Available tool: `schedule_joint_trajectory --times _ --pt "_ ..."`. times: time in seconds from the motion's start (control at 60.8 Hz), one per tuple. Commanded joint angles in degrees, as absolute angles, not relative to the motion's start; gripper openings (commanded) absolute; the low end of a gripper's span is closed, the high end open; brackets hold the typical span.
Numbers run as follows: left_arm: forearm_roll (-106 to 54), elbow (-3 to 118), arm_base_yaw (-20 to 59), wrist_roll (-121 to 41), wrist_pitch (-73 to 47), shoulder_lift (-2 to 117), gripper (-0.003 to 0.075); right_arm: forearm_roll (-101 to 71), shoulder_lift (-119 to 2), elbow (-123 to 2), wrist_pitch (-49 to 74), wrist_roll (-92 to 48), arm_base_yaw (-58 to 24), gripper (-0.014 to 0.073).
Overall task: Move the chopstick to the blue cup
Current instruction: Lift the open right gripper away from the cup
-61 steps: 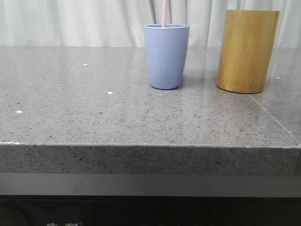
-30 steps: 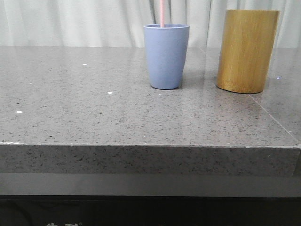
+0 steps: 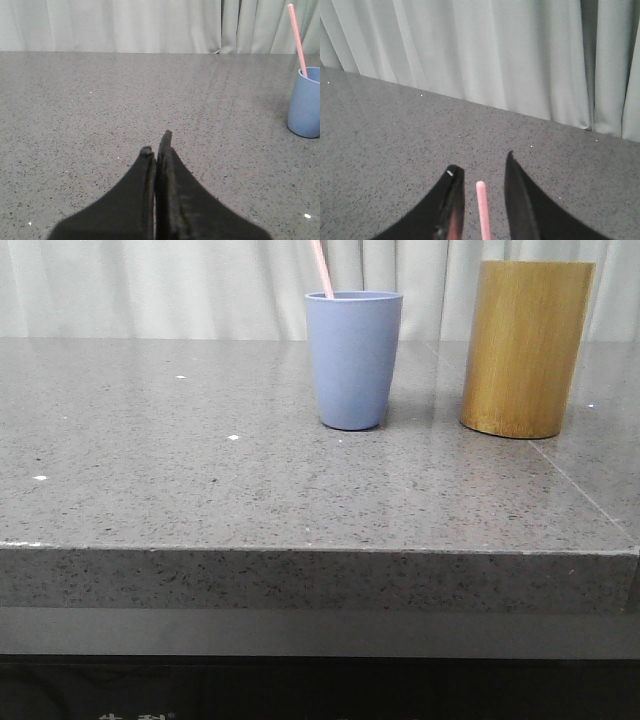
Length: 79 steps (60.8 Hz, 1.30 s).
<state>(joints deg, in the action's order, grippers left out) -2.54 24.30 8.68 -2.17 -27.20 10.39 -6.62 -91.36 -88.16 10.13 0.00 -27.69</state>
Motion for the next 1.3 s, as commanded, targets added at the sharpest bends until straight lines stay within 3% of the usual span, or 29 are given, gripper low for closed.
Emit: schedule_joint_trajectory --times 0.0,0.115,0.477,0.691,1.283 --pt "-3.1 25.7 8.6 -2.1 -22.1 11.0 -0.0018 -6.5 -87.7 -92.3 12.9 -0.4 -26.6 0.009" --pt "-3.1 25.7 8.6 -2.1 -22.1 11.0 -0.0018 -6.5 -86.3 -92.8 16.5 -0.4 -24.9 -0.0074" --pt "-3.1 25.7 8.6 -2.1 -22.1 11.0 -0.0018 -6.5 -77.4 -87.7 27.0 -0.4 -15.6 -0.0059" --pt "-3.1 25.7 8.6 -2.1 -22.1 11.0 -0.0018 -6.7 -65.2 -72.5 25.6 -0.4 -8.8 -0.0059" --pt "-3.1 25.7 8.6 -2.1 -22.1 11.0 -0.0018 -7.6 -25.1 -31.4 12.7 -0.4 -8.8 -0.0059"
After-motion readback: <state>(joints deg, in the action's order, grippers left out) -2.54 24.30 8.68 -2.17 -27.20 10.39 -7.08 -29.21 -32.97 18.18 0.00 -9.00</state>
